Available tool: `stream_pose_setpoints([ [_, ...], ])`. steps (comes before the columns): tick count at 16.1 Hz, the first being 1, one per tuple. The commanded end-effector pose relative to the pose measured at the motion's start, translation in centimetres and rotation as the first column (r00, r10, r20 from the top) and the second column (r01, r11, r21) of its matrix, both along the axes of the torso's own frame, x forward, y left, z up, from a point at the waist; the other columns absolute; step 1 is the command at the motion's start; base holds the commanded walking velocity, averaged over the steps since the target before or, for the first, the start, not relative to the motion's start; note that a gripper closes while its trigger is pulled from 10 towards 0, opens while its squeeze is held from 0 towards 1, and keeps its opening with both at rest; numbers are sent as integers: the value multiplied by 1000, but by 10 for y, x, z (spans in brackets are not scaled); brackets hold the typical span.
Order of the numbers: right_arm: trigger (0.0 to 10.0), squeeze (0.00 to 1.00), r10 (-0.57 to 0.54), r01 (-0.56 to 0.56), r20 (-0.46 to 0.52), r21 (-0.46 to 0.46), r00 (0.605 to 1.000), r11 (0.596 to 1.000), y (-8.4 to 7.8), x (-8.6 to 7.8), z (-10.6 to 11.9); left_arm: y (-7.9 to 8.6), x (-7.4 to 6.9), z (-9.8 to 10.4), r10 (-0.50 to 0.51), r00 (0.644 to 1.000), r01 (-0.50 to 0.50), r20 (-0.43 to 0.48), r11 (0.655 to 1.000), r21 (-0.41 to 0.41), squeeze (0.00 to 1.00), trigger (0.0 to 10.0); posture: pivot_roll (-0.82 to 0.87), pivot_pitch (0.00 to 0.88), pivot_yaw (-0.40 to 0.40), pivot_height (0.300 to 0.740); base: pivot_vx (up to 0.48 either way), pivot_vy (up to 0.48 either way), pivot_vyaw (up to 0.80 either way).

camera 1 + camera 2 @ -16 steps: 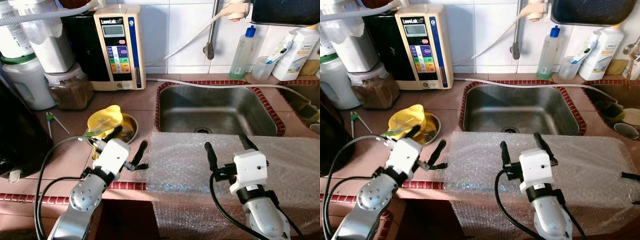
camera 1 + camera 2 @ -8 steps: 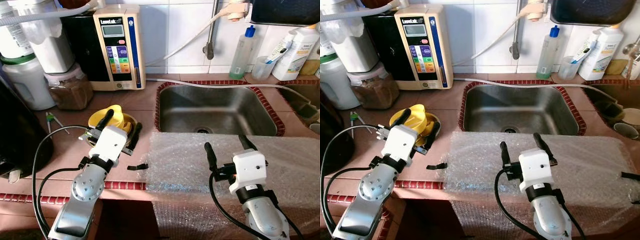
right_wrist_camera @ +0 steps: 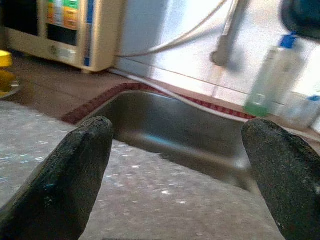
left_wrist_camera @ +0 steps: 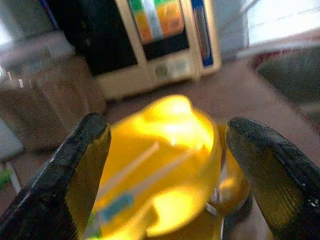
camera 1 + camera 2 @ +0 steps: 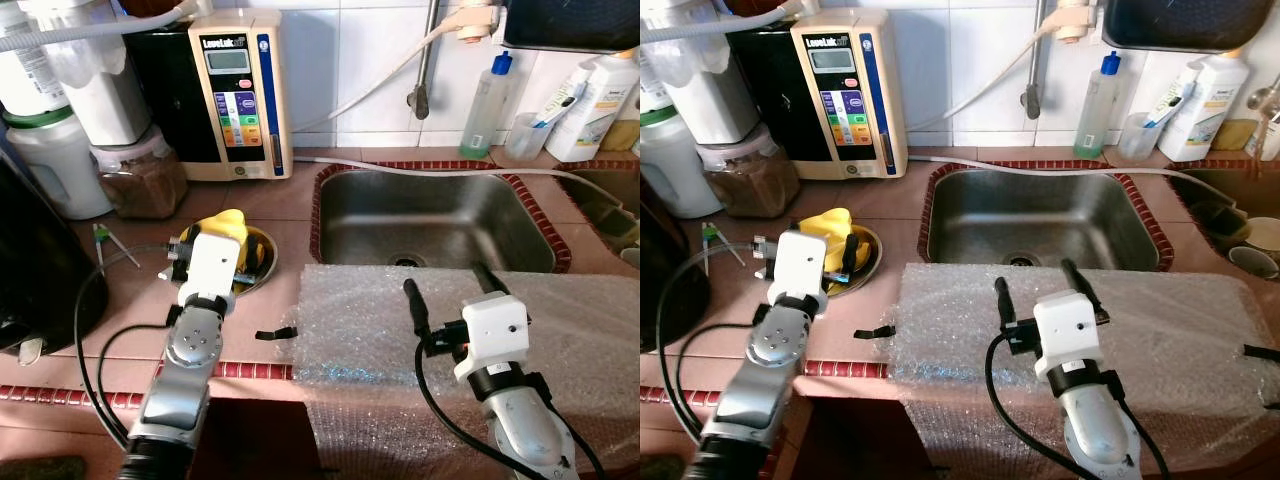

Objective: Kitchen organization

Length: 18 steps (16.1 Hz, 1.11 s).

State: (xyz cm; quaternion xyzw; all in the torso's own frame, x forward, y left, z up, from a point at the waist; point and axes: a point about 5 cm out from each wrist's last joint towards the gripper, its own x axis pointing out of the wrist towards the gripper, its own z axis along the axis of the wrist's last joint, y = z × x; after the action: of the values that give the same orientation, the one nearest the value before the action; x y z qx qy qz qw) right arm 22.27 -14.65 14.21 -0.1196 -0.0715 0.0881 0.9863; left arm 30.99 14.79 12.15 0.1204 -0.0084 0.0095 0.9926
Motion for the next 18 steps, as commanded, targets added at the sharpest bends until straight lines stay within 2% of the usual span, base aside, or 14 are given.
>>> stream_pose_setpoints([
  [1, 10000, 0, 22, -22, 4, 7, 1000, 1000, 2, -2, 3, 4, 4, 4, 20, 1000, -20, 6, 999, -32, 0, 10000, 36, 0, 47, 740, 0, 0, 0],
  [3, 10000, 0, 29, -29, -13, 1, 999, 1000, 0, -5, 0, 20, 5, 9, 91, 995, -88, 29, 993, -81, 0, 10000, 35, 0, 38, 740, 0, 0, 0],
  [5, 10000, 0, 38, -38, -16, 0, 999, 999, 2, -5, -1, 32, 6, 11, 147, 988, -143, 43, 986, -89, 0, 10000, 39, 0, 35, 740, 0, 0, 0],
  [6, 10000, 0, 40, -40, -16, 0, 999, 999, 2, -5, -1, 35, 7, 12, 164, 986, -159, 40, 982, -102, 224, 10000, 43, 0, 33, 740, 0, 0, 0],
  [7, 10000, 0, 43, -43, -17, 0, 999, 999, 1, -5, -1, 40, 8, 13, 184, 982, -179, 47, 979, -100, 867, 10000, 47, 0, 33, 740, 0, 0, 0],
  [8, 10000, 0, 49, -49, -18, 0, 999, 999, 2, -4, -1, 43, 5, 15, 183, 981, -178, 56, 980, -94, 1000, 10000, 49, 0, 33, 740, 0, 0, 0],
  [10, 10000, 0, 53, -53, -20, 0, 998, 999, 3, -4, -2, 46, 4, 14, 181, 982, -176, 51, 981, -83, 1000, 10000, 54, 0, 29, 740, 0, 0, 0],
  [11, 10000, 0, 59, -59, -23, 1, 998, 998, 4, -5, -2, 48, 6, 11, 194, 981, -192, 12, 976, -107, 965, 10000, 57, 0, 28, 740, 0, 0, 0],
  [12, 10000, 0, 67, -67, -25, 2, 997, 998, 5, -5, -2, 47, 6, 8, 191, 982, -190, -13, 970, -150, 0, 10000, 57, 0, 28, 740, 0, 0, 0],
  [13, 10000, 0, 86, -86, -32, 4, 996, 996, 6, -5, -3, 45, 7, 3, 180, 982, -189, -61, 957, -221, 0, 10000, 56, 0, 26, 740, 0, 0, 0],
  [15, 10000, 0, 99, -99, -37, 6, 994, 995, 8, -6, -3, 45, 6, -1, 188, 978, -204, -87, 948, -243, 0, 10000, 56, 0, 26, 740, 0, 0, 0],
  [17, 10000, 0, 148, -147, -49, 17, 988, 989, 13, -10, -4, 43, 6, -5, 172, 977, -206, -126, 917, -343, 0, 10000, 53, 0, 25, 740, 0, 0, 0],
  [18, 10000, 0, 154, -153, -50, 21, 987, 988, 13, -10, -4, 42, 6, -5, 168, 978, -203, -127, 913, -355, 0, 10000, 53, 0, 25, 740, 0, 0, 0],
])
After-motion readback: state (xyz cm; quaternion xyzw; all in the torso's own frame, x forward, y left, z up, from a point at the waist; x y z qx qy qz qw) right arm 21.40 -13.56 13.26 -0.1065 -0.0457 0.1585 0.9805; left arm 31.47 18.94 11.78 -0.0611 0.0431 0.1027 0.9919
